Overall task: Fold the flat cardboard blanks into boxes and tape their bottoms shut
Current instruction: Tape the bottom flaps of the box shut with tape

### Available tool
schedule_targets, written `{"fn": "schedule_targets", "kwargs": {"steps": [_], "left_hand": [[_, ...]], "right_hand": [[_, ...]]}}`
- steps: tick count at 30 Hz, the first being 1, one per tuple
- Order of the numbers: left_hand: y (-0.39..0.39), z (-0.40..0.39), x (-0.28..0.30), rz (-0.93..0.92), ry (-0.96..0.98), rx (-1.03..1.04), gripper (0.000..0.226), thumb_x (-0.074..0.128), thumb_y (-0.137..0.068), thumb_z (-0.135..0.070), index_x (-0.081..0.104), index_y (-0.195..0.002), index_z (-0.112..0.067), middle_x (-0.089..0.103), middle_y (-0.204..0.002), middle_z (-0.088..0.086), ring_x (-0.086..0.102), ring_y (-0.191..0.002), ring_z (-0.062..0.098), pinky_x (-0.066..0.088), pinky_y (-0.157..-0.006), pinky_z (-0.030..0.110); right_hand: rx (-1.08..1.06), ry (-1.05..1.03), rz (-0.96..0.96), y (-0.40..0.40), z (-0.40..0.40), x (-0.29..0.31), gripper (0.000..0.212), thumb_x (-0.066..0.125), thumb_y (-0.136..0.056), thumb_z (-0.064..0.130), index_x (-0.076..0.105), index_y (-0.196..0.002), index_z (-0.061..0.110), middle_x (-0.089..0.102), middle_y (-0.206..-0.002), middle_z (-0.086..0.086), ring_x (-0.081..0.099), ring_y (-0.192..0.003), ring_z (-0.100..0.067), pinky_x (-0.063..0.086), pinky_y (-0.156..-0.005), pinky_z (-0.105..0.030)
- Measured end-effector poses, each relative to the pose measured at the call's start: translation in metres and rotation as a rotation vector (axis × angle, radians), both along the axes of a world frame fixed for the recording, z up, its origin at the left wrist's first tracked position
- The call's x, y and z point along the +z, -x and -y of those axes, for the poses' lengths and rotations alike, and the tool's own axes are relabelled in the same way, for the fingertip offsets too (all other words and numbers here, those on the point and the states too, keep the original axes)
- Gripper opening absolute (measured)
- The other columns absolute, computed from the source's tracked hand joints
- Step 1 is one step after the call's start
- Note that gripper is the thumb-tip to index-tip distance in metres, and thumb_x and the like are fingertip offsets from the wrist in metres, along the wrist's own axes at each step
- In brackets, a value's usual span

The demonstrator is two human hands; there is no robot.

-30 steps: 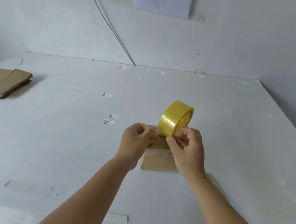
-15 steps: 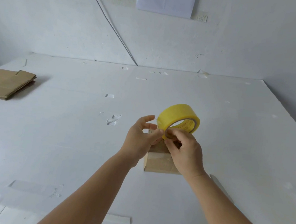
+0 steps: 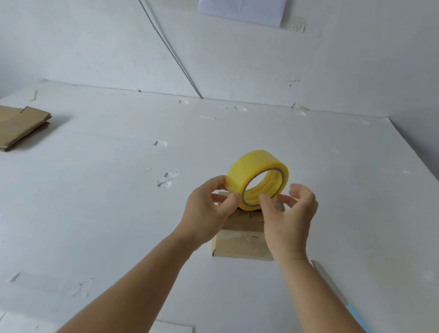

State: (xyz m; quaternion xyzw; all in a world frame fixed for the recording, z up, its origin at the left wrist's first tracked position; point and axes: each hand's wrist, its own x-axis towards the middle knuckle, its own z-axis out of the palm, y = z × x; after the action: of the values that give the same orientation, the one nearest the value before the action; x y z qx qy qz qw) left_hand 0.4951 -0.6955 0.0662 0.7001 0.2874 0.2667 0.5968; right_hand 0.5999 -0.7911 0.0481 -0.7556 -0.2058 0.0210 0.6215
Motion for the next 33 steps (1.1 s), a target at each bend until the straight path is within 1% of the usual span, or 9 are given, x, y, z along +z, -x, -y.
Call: {"fn": "schedule_targets", "kwargs": {"steps": [3, 7, 9, 12, 17, 20, 23, 27, 33], "left_hand": [[0.003, -0.001, -0.003, 0.028, 0.052, -0.016, 0.027, 0.063, -0.078, -0.032, 0.066, -0.104, -0.025, 0.072, -0.099, 0.000, 0.069, -0.092, 0.020, 0.055, -0.086, 0.037], [0.007, -0.004, -0.007, 0.096, 0.175, 0.005, 0.037, 0.070, -0.077, -0.025, 0.065, -0.113, -0.017, 0.071, -0.108, 0.002, 0.069, -0.096, 0.023, 0.055, -0.090, 0.039], [0.009, -0.006, -0.008, 0.122, 0.255, 0.015, 0.037, 0.075, -0.078, -0.019, 0.065, -0.114, -0.014, 0.070, -0.110, 0.006, 0.068, -0.099, 0.027, 0.054, -0.091, 0.041], [0.009, -0.008, -0.008, 0.175, 0.386, 0.037, 0.040, 0.079, -0.076, -0.015, 0.063, -0.112, -0.006, 0.067, -0.113, 0.017, 0.068, -0.100, 0.033, 0.054, -0.091, 0.041], [0.009, -0.014, -0.009, 0.199, 0.448, 0.026, 0.054, 0.079, -0.068, -0.022, 0.059, -0.113, 0.000, 0.064, -0.117, 0.023, 0.068, -0.092, 0.024, 0.055, -0.086, 0.033], [0.010, -0.019, -0.013, 0.204, 0.476, 0.004, 0.054, 0.078, -0.072, -0.019, 0.058, -0.117, 0.001, 0.061, -0.121, 0.025, 0.066, -0.100, 0.028, 0.053, -0.092, 0.036], [0.010, -0.020, -0.016, 0.204, 0.506, -0.054, 0.038, 0.071, -0.083, -0.014, 0.060, -0.116, 0.002, 0.065, -0.114, 0.023, 0.063, -0.104, 0.030, 0.050, -0.098, 0.039], [0.008, -0.019, -0.013, 0.205, 0.560, 0.009, 0.017, 0.057, -0.094, -0.015, 0.067, -0.104, -0.004, 0.068, -0.094, 0.008, 0.065, -0.093, 0.018, 0.054, -0.085, 0.022], [-0.002, -0.023, -0.006, 0.080, 0.549, 0.126, 0.013, 0.060, -0.093, -0.019, 0.067, -0.093, -0.007, 0.069, -0.084, 0.006, 0.066, -0.075, 0.017, 0.055, -0.070, 0.023]], "right_hand": [[0.092, 0.157, -0.156, -0.006, -0.004, 0.008, 0.064, 0.066, -0.085, 0.027, 0.034, -0.139, 0.018, 0.049, -0.115, 0.006, 0.054, -0.099, -0.013, 0.043, -0.080, -0.025], [0.136, 0.254, -0.094, -0.014, -0.006, 0.008, 0.015, 0.056, -0.092, 0.026, 0.056, -0.104, 0.017, 0.060, -0.087, 0.004, 0.059, -0.087, -0.021, 0.043, -0.072, -0.029], [0.145, 0.272, -0.063, -0.017, -0.005, 0.008, 0.009, 0.055, -0.092, 0.026, 0.058, -0.095, 0.018, 0.062, -0.083, 0.002, 0.059, -0.082, -0.021, 0.045, -0.069, -0.030], [0.142, 0.318, 0.011, -0.018, -0.005, 0.010, 0.009, 0.055, -0.091, 0.028, 0.056, -0.092, 0.020, 0.062, -0.078, 0.000, 0.060, -0.076, -0.021, 0.046, -0.066, -0.030], [0.125, 0.438, 0.197, -0.021, -0.008, 0.013, 0.016, 0.056, -0.090, 0.032, 0.055, -0.096, 0.016, 0.058, -0.082, 0.001, 0.055, -0.078, -0.019, 0.037, -0.063, -0.026], [0.153, 0.377, 0.139, -0.018, -0.008, 0.011, 0.021, 0.058, -0.090, 0.028, 0.051, -0.105, 0.015, 0.057, -0.074, 0.007, 0.054, -0.072, -0.015, 0.037, -0.056, -0.021], [0.135, 0.356, 0.084, -0.019, -0.006, 0.006, 0.026, 0.055, -0.092, 0.025, 0.050, -0.114, 0.012, 0.056, -0.068, 0.007, 0.053, -0.070, -0.018, 0.037, -0.061, -0.028], [0.116, 0.390, 0.109, -0.020, -0.007, 0.003, 0.028, 0.049, -0.095, 0.027, 0.054, -0.116, 0.010, 0.052, -0.068, 0.011, 0.052, -0.073, -0.019, 0.036, -0.066, -0.026], [0.114, 0.419, 0.125, -0.021, -0.008, 0.003, 0.027, 0.046, -0.097, 0.030, 0.056, -0.106, 0.006, 0.056, -0.081, 0.001, 0.050, -0.076, -0.019, 0.033, -0.065, -0.025]]}}
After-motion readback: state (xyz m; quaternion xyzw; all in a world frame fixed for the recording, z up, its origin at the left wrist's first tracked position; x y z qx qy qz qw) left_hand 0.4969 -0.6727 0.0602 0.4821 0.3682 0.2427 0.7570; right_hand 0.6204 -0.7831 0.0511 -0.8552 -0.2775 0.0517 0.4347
